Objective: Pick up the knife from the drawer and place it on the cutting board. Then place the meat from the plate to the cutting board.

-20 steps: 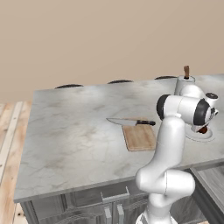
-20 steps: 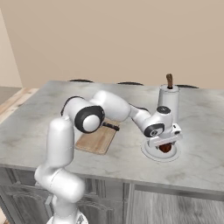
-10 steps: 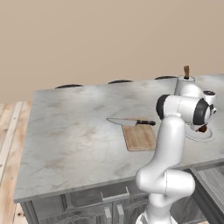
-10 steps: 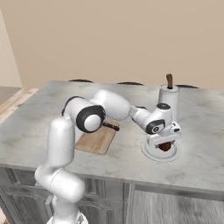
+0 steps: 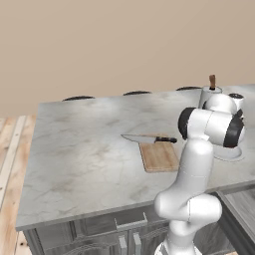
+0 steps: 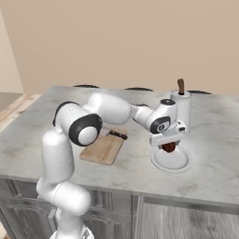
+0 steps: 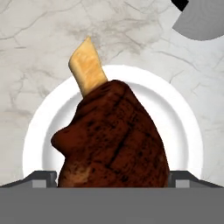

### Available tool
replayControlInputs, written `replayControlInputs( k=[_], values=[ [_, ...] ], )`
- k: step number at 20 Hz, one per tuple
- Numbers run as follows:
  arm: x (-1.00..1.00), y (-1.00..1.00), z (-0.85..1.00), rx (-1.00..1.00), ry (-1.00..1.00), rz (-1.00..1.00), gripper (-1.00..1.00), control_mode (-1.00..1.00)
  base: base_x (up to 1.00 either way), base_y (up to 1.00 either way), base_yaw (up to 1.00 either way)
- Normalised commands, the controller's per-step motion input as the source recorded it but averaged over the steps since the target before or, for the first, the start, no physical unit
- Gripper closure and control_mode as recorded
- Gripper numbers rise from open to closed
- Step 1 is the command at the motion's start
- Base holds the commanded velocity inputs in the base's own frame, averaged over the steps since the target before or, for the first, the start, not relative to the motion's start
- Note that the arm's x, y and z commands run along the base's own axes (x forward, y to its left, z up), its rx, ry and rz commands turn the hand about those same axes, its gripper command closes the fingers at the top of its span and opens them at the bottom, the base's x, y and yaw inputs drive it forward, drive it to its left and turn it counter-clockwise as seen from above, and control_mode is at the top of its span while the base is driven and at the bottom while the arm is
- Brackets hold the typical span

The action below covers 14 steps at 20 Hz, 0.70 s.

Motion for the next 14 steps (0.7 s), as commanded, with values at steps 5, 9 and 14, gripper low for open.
replayControlInputs(
  k=[5,9,14],
  values=[
    [-0.11,0.57,0.28,0.0,-0.01,0.01,1.0,-1.0,0.0,0.0,0.0],
    [-0.17,0.67,0.06,-0.02,0.0,0.05,1.0,-1.0,0.0,0.0,0.0],
    [-0.04,0.8,0.0,-0.02,0.0,0.07,1.0,-1.0,0.0,0.0,0.0]
  ],
)
